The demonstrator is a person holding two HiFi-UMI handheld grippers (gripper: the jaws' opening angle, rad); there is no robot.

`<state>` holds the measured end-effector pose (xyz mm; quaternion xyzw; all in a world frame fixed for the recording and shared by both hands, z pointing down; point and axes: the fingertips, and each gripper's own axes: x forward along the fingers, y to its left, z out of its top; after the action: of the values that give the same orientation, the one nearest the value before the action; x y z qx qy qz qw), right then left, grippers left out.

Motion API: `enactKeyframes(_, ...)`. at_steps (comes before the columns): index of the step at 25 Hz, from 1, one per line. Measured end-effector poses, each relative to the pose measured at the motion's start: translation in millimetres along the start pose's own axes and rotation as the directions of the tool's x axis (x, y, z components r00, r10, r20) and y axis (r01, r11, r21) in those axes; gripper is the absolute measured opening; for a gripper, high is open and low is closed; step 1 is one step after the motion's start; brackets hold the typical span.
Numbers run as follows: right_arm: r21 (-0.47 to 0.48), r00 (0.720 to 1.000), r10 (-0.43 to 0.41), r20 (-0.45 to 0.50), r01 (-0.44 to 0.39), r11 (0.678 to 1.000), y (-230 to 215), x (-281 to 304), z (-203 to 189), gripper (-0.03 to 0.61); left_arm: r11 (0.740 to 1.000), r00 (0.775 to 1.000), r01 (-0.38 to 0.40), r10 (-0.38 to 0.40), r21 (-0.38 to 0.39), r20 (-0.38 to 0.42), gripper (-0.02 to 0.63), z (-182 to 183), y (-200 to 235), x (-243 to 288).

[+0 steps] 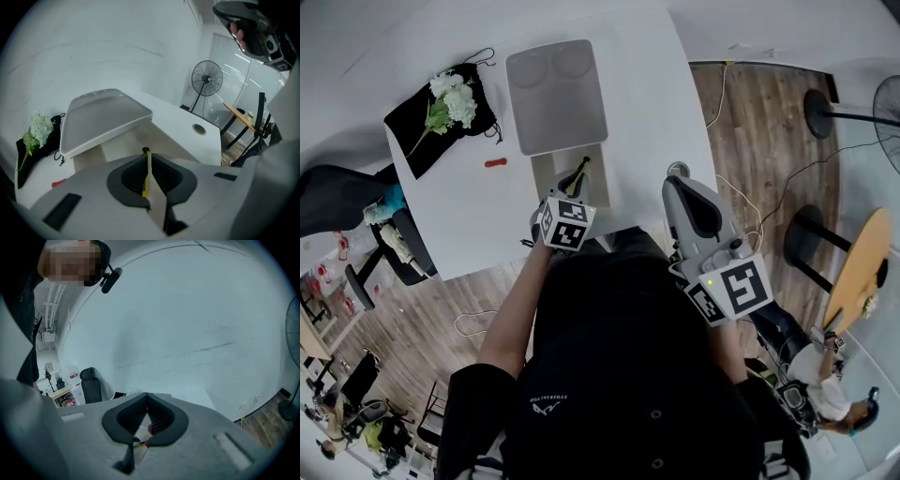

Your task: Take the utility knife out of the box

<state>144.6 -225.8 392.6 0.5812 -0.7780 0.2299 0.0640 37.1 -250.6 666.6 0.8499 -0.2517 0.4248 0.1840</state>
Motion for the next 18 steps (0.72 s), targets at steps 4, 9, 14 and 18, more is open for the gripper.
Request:
enactKeyframes(4,0.005,1.000,-0.005,-0.010,0.005,1.000,-1,2,-3,0.005,1.000,1.000,-0.013,0.012,-0.006,-0.019,0.018,-4,5,7)
enactKeyframes(9,0.010,1.000,-0.022,-0.013,0.022,1.000,-4,0,-4,0.005,1.000,0.997,0.017,-0.017,-0.002,-0.071,0.131,-11,1,19)
enactKeyframes(14,0.013,0.999,-0.038,-0.017,0.038,0.999,-7,-2,-5,0.005,1.000,0.996,-0.014,0.013,-0.009,-0.085,0.130,-12,6,24)
enactKeyframes(18,0.021,0.998,-0.052,-0.020,0.053,0.998,-7,-5,-8,0.005,1.000,0.993,-0.021,0.018,-0.022,-0.117,0.130,-18,7,31)
